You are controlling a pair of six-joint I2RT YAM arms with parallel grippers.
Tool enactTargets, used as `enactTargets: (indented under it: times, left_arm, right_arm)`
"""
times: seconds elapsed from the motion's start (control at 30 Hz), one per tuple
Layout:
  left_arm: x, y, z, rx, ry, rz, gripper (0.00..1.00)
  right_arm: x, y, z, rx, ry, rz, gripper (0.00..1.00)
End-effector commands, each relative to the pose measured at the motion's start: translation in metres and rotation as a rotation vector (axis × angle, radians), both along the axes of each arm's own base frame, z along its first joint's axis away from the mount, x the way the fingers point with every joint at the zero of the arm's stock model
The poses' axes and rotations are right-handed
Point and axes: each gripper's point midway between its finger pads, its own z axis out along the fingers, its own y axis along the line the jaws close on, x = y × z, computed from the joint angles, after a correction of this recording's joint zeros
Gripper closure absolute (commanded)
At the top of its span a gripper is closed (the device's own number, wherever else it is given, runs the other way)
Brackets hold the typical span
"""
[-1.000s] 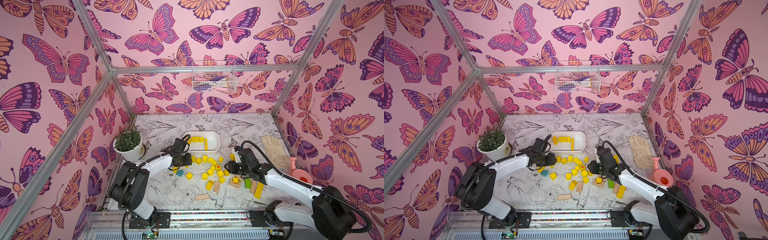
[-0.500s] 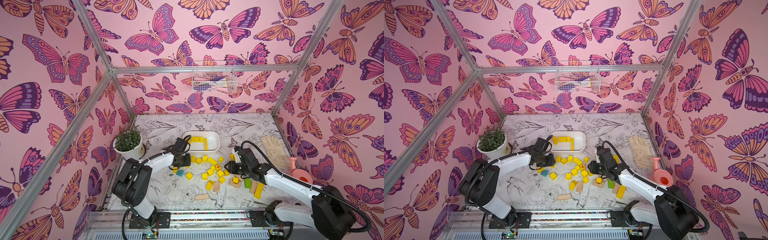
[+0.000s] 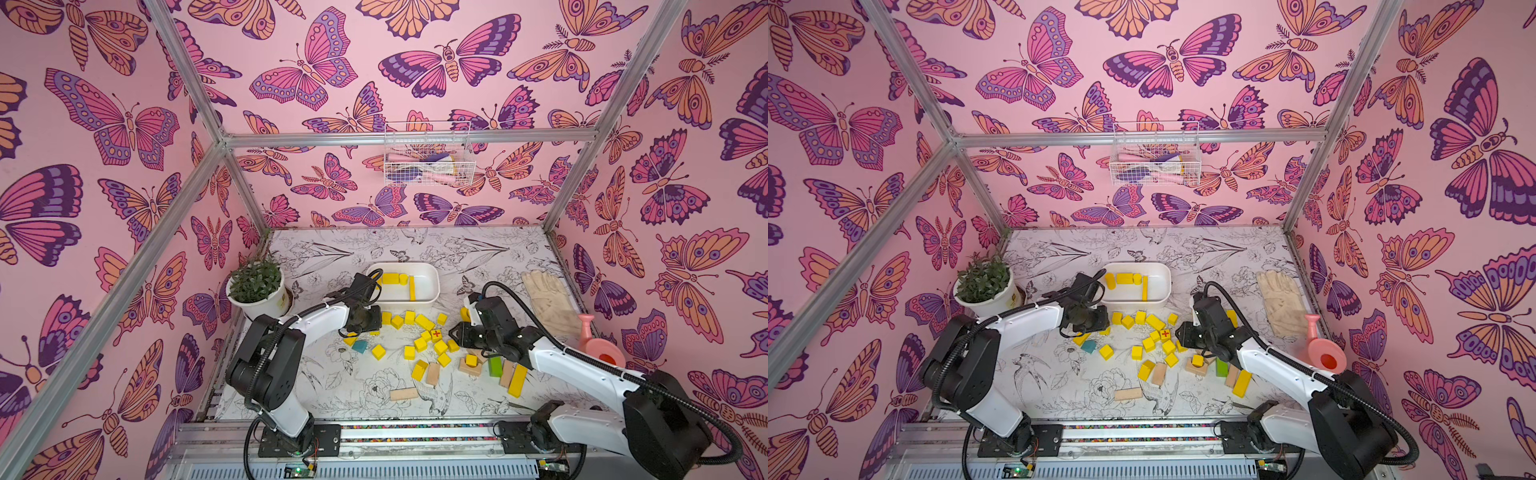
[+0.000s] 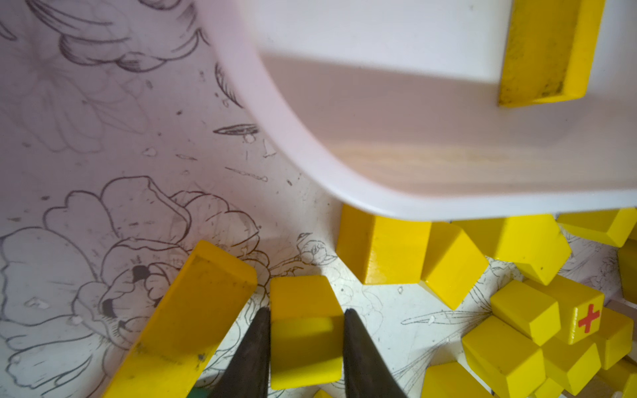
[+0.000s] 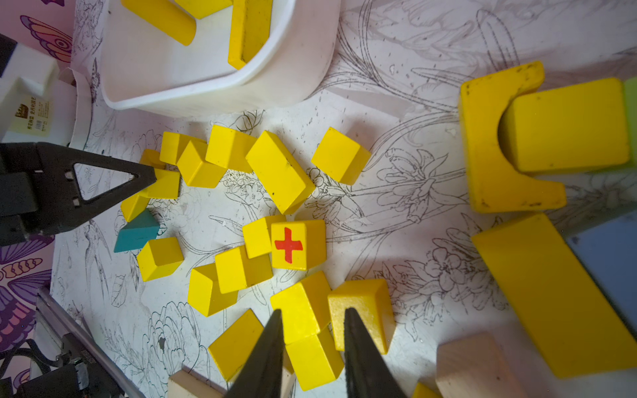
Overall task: Pick out the yellow building blocks
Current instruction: Pick up the building block from the center of the board.
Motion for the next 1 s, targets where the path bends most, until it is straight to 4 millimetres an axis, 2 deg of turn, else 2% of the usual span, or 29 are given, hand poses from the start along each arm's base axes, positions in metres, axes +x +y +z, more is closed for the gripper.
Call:
enactTargets:
  times: [0.0, 0.17, 0.47, 0.63, 0.73, 0.87, 0.97]
  left_arm:
    - [-0.005, 0.005, -0.006, 0.030, 0.028, 0.005, 0.77]
    - [-0.007, 0.003, 0.003, 0.017, -0.002, -0.004, 0.78]
    - [-0.008, -0.014, 0.052, -0.053, -0.116, -0.073, 0.73]
    - [0.009, -0.032, 0.094, -0.049, -0.200, -0.116, 0.72]
    - [0.024, -0.046, 0.113, -0.051, -0.227, -0.140, 0.71]
    - [0.046, -0.070, 0.124, -0.056, -0.228, -0.175, 0.71]
    - [0.063, -0.091, 0.124, -0.059, -0.222, -0.199, 0.72]
  right_arm:
    - [0.005, 0.000, 0.004, 0.004, -0.011, -0.016, 0.69]
    - [0.006, 0.000, 0.004, 0.004, -0.012, -0.016, 0.69]
    - [0.005, -0.003, 0.006, 0.008, -0.022, -0.027, 0.69]
    - [0.005, -0.005, 0.007, 0.017, -0.029, -0.038, 0.69]
    - [0.006, -0.008, 0.006, 0.016, -0.024, -0.049, 0.69]
    - [0.006, -0.009, 0.005, 0.022, -0.018, -0.053, 0.69]
    - [0.006, -0.009, 0.005, 0.031, -0.018, -0.052, 0.69]
